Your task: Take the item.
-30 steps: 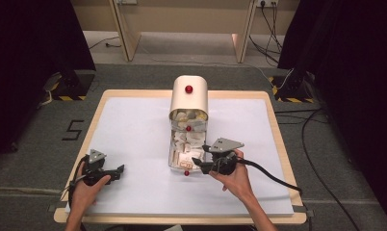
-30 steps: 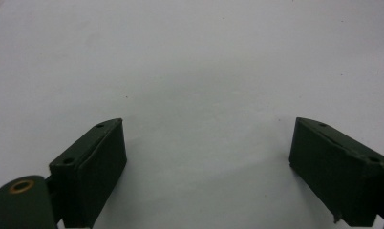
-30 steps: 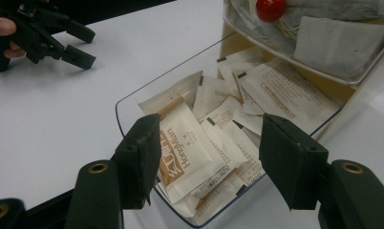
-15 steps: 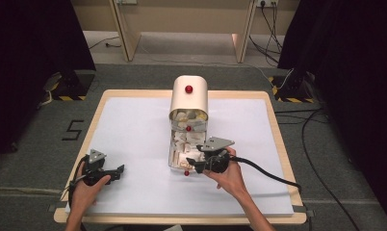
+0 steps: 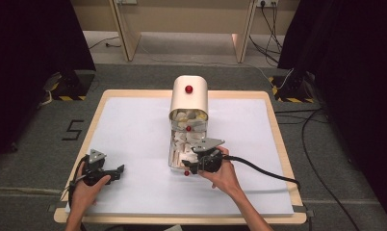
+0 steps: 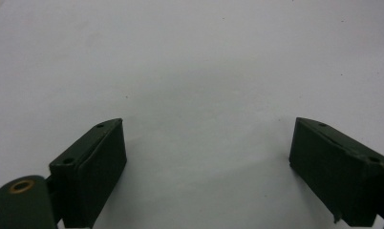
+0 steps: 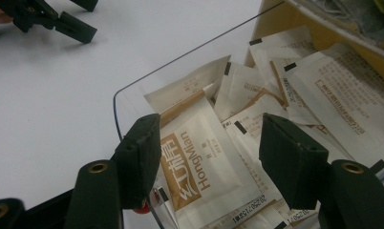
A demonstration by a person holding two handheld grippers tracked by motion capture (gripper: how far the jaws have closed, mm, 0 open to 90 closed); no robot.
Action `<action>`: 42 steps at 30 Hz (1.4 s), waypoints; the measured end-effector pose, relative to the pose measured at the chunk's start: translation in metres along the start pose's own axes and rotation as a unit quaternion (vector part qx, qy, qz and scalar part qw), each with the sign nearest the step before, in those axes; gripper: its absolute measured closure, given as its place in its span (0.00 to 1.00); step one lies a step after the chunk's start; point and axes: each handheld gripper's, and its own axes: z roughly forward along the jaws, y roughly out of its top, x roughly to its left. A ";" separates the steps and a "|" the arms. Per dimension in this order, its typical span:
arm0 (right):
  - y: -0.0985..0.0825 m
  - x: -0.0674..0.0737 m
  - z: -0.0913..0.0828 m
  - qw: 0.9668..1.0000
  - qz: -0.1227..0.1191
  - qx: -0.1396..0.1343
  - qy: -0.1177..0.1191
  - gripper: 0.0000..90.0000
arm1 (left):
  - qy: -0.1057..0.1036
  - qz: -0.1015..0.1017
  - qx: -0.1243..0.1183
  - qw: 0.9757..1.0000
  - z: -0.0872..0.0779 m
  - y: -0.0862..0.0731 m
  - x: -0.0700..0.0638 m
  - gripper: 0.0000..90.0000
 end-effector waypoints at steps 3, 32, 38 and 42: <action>-0.001 0.000 0.003 1.000 0.003 0.008 -0.002 0.46 | 0.000 0.000 0.000 1.000 0.000 0.000 0.000 0.13; -0.003 0.003 -0.003 1.000 -0.019 0.011 0.010 0.99 | 0.000 -0.001 0.000 1.000 0.000 0.000 0.000 0.13; -0.002 0.003 -0.005 0.999 -0.024 0.016 0.031 1.00 | 0.000 0.000 0.000 1.000 0.000 0.000 0.000 0.13; -0.003 0.004 -0.004 0.998 -0.027 0.033 0.050 0.94 | 0.000 -0.001 0.000 1.000 0.000 0.000 0.000 0.13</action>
